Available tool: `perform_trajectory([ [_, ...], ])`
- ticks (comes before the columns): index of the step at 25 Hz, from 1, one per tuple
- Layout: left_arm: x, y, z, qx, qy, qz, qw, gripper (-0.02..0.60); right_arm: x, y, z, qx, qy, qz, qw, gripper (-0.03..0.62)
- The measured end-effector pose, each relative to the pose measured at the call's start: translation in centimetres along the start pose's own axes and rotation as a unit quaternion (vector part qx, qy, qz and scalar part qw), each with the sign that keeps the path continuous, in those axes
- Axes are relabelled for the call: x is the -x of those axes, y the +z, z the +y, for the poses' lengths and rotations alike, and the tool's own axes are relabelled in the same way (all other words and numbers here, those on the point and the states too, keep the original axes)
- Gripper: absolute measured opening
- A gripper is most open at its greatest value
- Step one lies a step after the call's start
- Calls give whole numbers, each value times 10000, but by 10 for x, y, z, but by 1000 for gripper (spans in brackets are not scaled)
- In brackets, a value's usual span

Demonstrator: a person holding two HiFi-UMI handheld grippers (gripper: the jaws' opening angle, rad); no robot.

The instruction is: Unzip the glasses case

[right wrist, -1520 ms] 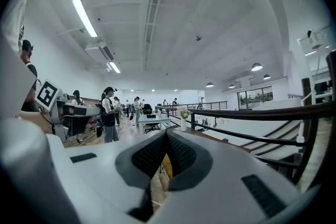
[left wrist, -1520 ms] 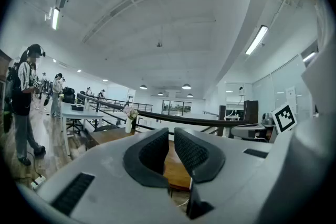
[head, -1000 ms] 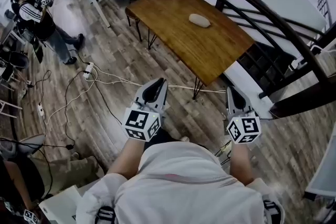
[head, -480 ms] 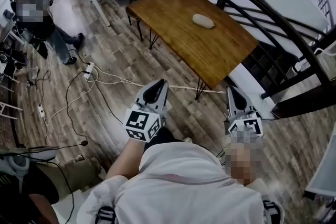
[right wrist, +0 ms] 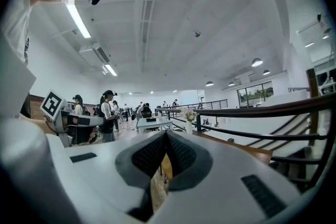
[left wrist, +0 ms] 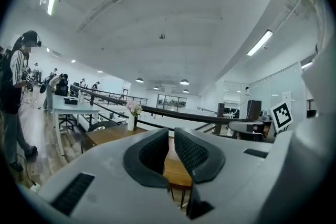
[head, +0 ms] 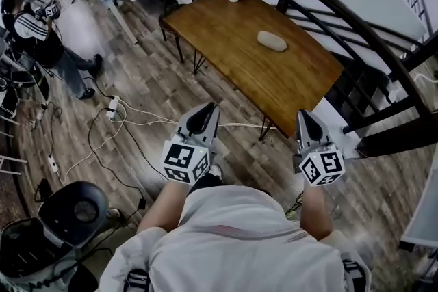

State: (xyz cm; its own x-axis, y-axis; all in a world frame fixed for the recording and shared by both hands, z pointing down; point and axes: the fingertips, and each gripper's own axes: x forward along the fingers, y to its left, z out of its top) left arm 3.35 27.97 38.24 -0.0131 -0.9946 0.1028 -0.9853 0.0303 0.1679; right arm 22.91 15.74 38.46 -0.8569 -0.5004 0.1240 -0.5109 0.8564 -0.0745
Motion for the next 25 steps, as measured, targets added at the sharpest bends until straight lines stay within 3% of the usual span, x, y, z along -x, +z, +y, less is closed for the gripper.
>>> perform_trajectory([
  [9,-29,16,98,103,-199,54,9997,41,-88,7,27,152,-336,256,9990,51],
  [20,-100,1,89,144,-171,206,9995,41,-128,-10,-42,131,-272,448,9985,52],
  [25,-167,25,127,14,-293,198,9994,41,-194,4,-75,132,-370,386,9985,51],
])
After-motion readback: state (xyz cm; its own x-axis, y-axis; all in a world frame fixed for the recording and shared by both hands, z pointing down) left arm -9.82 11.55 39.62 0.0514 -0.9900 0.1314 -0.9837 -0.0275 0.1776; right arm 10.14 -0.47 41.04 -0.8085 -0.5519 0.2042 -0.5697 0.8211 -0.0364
